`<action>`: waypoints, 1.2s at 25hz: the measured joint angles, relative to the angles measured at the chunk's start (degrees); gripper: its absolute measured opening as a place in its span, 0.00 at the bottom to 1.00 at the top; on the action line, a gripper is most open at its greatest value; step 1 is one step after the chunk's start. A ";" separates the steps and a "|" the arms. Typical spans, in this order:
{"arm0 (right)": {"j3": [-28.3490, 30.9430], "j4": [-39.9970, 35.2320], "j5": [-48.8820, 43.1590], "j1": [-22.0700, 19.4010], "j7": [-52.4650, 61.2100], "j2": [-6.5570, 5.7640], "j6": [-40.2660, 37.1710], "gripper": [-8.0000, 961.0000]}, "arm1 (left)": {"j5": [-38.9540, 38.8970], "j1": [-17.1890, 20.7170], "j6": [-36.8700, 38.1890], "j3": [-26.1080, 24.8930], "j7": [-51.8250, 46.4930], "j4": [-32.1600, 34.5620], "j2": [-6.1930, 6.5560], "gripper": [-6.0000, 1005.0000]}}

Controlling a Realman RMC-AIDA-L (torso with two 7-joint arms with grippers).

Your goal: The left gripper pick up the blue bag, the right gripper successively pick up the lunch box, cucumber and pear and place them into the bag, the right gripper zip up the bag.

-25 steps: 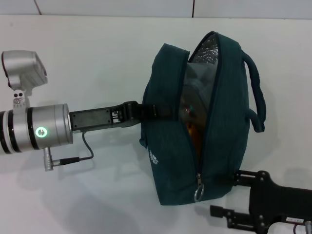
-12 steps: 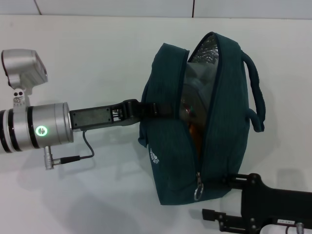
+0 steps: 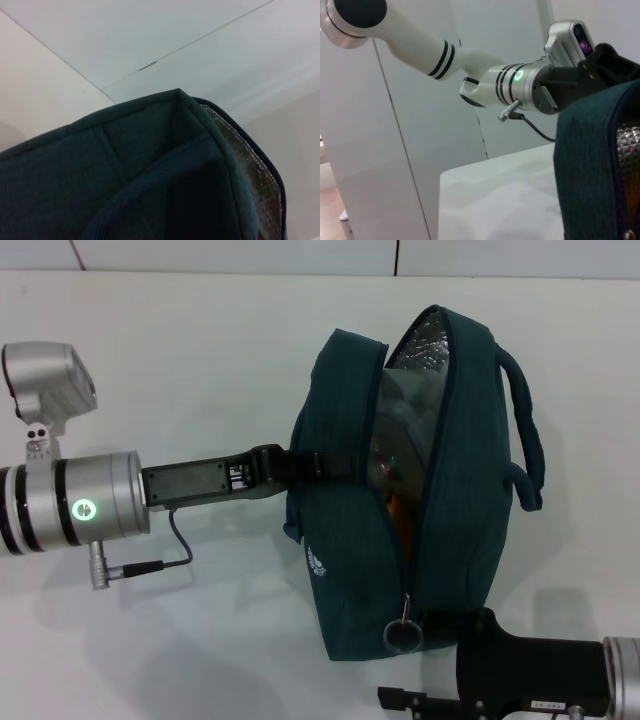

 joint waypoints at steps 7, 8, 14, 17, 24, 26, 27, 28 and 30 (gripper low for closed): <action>0.45 0.42 0.95 -0.48 0.15 -0.18 0.20 0.64 | 0.00 0.52 0.51 0.00 0.00 0.00 0.07 0.04; 0.47 0.53 1.09 -0.53 0.15 -0.22 0.22 0.63 | -0.01 0.53 0.51 0.00 0.00 0.00 0.09 0.04; 1.53 1.21 1.96 -1.00 -0.12 -0.39 0.32 0.63 | 0.01 0.53 0.55 0.00 0.00 0.00 0.09 0.04; 1.96 1.30 2.42 -1.19 -0.19 -0.43 0.33 0.63 | 0.01 0.52 0.56 0.00 0.00 0.00 0.09 0.04; 2.55 1.37 2.58 -1.37 -0.22 -0.44 0.29 0.62 | -0.01 0.51 0.56 0.00 0.00 0.00 0.09 0.04; 2.58 1.37 2.62 -1.37 -0.22 -0.44 0.20 0.61 | -0.01 0.52 0.56 0.00 0.00 0.00 0.09 0.04; 2.58 1.37 2.64 -1.36 -0.23 -0.44 0.15 0.61 | -0.02 0.52 0.56 0.00 0.00 0.00 0.08 0.04; 2.59 1.37 2.83 -1.37 -0.23 -0.44 0.07 0.57 | -0.02 0.51 0.56 0.00 0.00 0.00 0.08 0.04; 2.69 1.42 3.20 -1.46 -0.24 -0.43 0.00 0.49 | -0.04 0.52 0.56 0.00 0.00 0.00 0.08 0.04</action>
